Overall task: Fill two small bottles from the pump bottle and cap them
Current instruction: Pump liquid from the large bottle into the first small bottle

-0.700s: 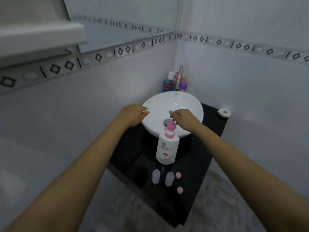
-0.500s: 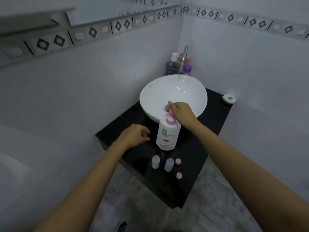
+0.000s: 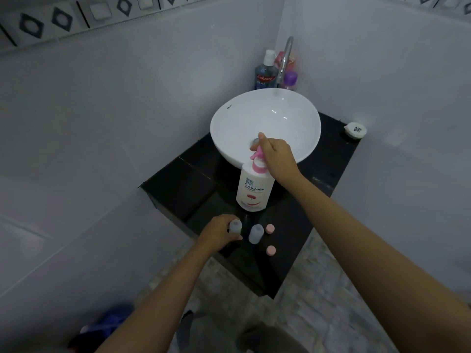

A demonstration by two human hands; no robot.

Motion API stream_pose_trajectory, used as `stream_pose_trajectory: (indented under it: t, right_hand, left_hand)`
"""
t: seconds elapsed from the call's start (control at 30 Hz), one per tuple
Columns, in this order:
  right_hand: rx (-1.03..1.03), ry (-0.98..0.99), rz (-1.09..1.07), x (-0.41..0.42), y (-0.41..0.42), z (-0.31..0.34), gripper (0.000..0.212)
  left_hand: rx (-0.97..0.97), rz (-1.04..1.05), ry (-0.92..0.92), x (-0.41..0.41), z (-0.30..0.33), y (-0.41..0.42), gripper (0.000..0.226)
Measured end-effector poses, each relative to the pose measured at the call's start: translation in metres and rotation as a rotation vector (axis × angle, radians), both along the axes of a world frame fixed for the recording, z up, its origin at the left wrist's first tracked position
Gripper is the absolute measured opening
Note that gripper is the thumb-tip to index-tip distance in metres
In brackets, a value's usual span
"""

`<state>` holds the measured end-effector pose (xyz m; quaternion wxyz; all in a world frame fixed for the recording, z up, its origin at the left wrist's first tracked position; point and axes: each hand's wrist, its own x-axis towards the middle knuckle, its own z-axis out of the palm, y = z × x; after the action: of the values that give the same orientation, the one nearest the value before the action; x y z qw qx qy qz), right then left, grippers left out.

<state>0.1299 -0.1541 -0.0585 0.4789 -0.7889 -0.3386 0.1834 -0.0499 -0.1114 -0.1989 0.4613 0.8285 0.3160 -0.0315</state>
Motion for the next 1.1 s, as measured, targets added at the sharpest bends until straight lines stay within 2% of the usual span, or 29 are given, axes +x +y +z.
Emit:
stream_pose_trajectory:
  t: [0.07, 0.27, 0.43, 0.67, 1.1]
  right_hand:
    - [-0.001, 0.007, 0.016, 0.001, -0.001, 0.001, 0.050]
    - [0.033, 0.080, 0.032, 0.007, 0.003, 0.017, 0.039]
    - [-0.057, 0.093, 0.096, 0.006, 0.011, 0.014, 0.037]
    - [0.022, 0.219, 0.027, 0.004, 0.015, 0.006, 0.041]
    - [0.052, 0.273, -0.022, 0.000, 0.018, 0.001, 0.041]
  left_hand:
    - [-0.006, 0.028, -0.029, -0.001, -0.004, -0.002, 0.032]
    - [-0.009, 0.191, -0.176, 0.004, 0.021, -0.002, 0.047]
    - [0.014, 0.229, -0.288, 0.012, 0.076, 0.013, 0.041]
    - [0.119, 0.238, -0.415, 0.015, 0.104, 0.017, 0.036]
    - [0.274, 0.259, -0.463, 0.025, 0.114, 0.022, 0.050]
